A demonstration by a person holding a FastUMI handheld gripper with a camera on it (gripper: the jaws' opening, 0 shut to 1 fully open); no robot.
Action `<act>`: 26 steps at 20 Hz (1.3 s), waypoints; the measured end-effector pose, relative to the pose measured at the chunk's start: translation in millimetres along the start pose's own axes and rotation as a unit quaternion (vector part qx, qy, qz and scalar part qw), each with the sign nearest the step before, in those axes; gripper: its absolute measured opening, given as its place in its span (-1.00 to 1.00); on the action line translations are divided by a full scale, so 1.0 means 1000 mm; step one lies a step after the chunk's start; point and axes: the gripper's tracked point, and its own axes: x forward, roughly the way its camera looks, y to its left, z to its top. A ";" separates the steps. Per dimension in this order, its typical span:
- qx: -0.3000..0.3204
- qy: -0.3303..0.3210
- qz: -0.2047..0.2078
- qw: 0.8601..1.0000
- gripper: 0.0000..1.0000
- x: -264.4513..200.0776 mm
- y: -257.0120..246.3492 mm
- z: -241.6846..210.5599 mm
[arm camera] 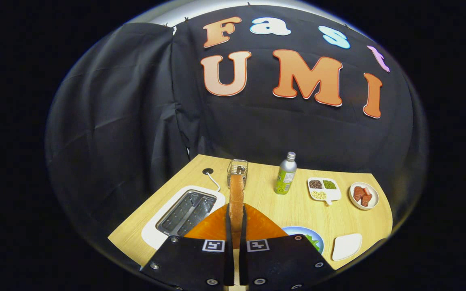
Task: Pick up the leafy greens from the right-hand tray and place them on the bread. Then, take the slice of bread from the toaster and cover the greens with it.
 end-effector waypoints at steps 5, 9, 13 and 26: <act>0.000 0.015 -0.010 1.000 -0.89 0.000 -0.025 -0.020; 0.001 0.031 -0.013 0.999 -0.89 0.001 -0.043 -0.039; -0.002 0.051 -0.019 0.998 -0.89 0.003 -0.058 -0.062; 0.029 0.091 0.002 0.995 -0.89 0.003 -0.089 -0.115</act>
